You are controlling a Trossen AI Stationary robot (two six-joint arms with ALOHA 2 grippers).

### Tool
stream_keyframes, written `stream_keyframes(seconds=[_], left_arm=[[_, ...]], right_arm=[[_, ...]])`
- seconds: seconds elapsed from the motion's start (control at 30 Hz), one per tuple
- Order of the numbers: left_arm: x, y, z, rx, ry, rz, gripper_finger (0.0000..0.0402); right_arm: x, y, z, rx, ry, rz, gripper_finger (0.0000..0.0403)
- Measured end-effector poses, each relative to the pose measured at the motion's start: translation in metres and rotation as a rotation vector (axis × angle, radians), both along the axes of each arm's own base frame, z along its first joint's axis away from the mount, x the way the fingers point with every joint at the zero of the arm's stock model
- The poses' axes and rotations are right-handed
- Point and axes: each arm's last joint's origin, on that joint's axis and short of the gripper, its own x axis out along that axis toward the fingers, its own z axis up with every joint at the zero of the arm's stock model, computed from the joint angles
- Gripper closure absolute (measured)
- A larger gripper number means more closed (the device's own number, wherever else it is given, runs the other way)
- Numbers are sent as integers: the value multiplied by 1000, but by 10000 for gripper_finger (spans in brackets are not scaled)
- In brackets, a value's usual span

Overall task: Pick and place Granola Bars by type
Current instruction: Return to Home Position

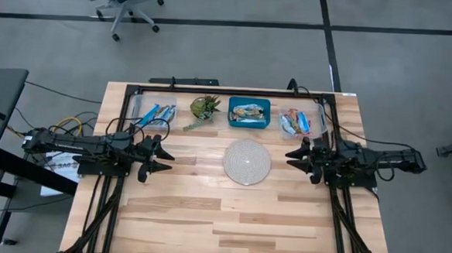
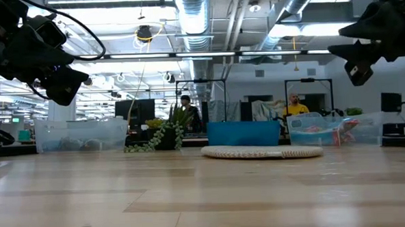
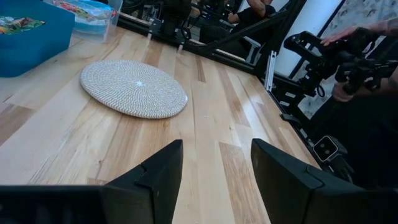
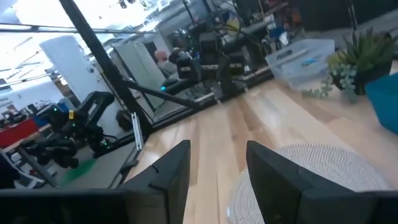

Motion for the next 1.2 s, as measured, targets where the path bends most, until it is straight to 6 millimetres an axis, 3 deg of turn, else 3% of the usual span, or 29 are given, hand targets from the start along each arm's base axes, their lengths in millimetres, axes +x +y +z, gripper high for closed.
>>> stream_keyframes(seconds=[0.27,1.2], left_arm=[[0,0,0,0,0,0,219],[0,0,0,0,0,0,219]], right_arm=[[-2,0,2,-88,-33,-1,260],[0,0,-1,-29,0,-1,260]])
